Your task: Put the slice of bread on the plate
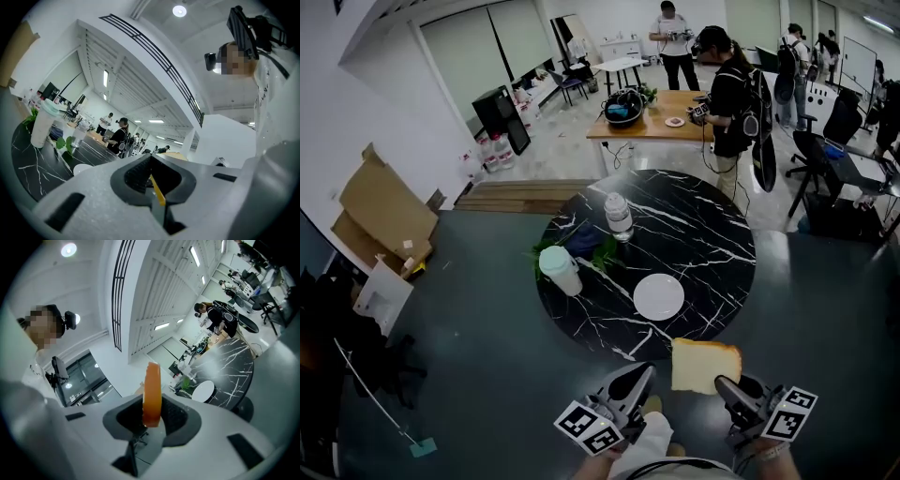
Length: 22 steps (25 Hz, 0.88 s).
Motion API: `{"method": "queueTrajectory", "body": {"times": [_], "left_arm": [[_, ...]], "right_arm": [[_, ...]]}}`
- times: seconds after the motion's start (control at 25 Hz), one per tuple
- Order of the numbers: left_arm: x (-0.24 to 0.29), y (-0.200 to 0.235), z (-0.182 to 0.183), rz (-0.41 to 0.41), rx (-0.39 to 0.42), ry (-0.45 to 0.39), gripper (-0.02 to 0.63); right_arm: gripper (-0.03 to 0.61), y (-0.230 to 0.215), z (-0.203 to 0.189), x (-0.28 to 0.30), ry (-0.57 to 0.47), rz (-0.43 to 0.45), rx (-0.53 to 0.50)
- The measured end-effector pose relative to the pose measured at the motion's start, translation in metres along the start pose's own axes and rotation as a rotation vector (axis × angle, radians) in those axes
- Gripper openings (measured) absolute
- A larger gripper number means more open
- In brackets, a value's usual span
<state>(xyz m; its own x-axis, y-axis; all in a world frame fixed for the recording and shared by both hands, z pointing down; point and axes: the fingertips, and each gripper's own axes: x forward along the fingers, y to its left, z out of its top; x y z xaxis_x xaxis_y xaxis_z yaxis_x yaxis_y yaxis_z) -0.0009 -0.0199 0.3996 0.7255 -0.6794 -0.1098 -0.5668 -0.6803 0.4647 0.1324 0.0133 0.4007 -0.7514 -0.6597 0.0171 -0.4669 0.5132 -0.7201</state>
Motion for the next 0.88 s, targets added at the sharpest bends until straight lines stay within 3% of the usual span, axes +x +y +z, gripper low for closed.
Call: {"method": "queueTrajectory", "body": {"times": [0.88], "left_arm": [[0.083, 0.121, -0.002, -0.077, -0.063, 0.115, 0.008]], "right_arm": [[0.092, -0.075, 0.025, 0.106, 0.036, -0.167, 0.07]]}}
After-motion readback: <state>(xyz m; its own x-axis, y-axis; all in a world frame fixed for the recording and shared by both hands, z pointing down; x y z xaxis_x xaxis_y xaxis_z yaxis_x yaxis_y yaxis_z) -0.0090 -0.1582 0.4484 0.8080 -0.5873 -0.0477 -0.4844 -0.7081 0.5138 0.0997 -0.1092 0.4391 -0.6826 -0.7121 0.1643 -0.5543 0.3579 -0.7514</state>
